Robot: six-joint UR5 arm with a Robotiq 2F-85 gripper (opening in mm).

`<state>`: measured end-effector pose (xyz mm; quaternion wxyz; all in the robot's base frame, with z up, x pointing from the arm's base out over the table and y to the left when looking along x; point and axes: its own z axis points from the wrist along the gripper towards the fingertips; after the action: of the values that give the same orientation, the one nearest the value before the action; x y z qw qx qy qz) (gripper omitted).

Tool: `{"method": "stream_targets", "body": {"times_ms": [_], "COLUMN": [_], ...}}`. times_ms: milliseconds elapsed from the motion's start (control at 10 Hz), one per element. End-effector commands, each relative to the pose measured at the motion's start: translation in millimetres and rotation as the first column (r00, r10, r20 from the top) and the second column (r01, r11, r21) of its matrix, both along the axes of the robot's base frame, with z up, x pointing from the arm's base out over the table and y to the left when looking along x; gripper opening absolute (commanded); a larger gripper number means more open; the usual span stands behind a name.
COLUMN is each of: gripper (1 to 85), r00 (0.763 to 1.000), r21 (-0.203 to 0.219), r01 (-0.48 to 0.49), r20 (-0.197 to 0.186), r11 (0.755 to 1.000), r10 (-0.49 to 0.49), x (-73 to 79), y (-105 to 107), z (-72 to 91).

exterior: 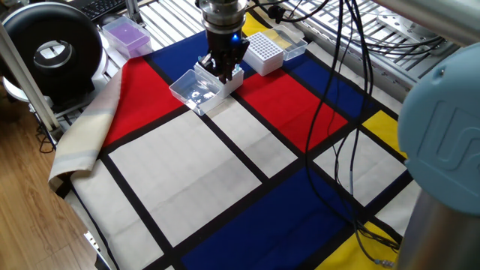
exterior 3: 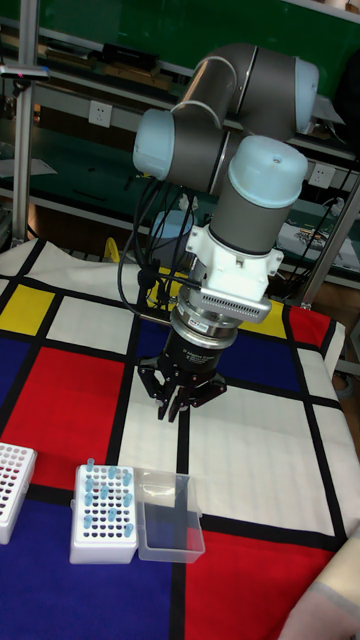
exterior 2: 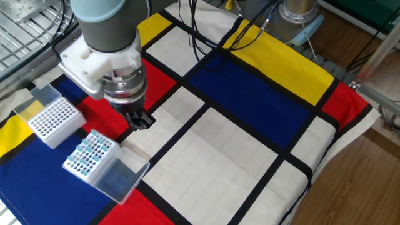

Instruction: Transfer all medium pipette tips from one holder to another

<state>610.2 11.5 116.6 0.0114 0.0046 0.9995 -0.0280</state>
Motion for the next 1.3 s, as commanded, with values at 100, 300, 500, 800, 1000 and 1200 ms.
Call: {"method": "stream_targets", "body": {"times_ms": [100, 300, 500, 800, 1000, 1200], "gripper": [19.3, 19.3, 19.0, 15.7, 8.3, 8.0], "r00": [1.000, 1.000, 1.000, 0.999, 0.995, 0.990], "r21": [0.017, 0.036, 0.037, 0.066, 0.090, 0.107], "r01": [-0.004, 0.002, 0.018, 0.046, 0.083, 0.122], "r20": [-0.014, -0.014, -0.015, 0.005, 0.050, 0.058], "r11": [1.000, 0.999, 0.999, 0.997, 0.992, 0.987], "r10": [0.004, -0.002, -0.017, -0.046, -0.088, -0.129], "x": [-2.8, -2.8, -3.8, 1.0, 13.4, 16.3], "y": [4, 9, 9, 16, 21, 24], "z": [0.8, 0.8, 1.8, 2.2, 2.9, 3.3]}}
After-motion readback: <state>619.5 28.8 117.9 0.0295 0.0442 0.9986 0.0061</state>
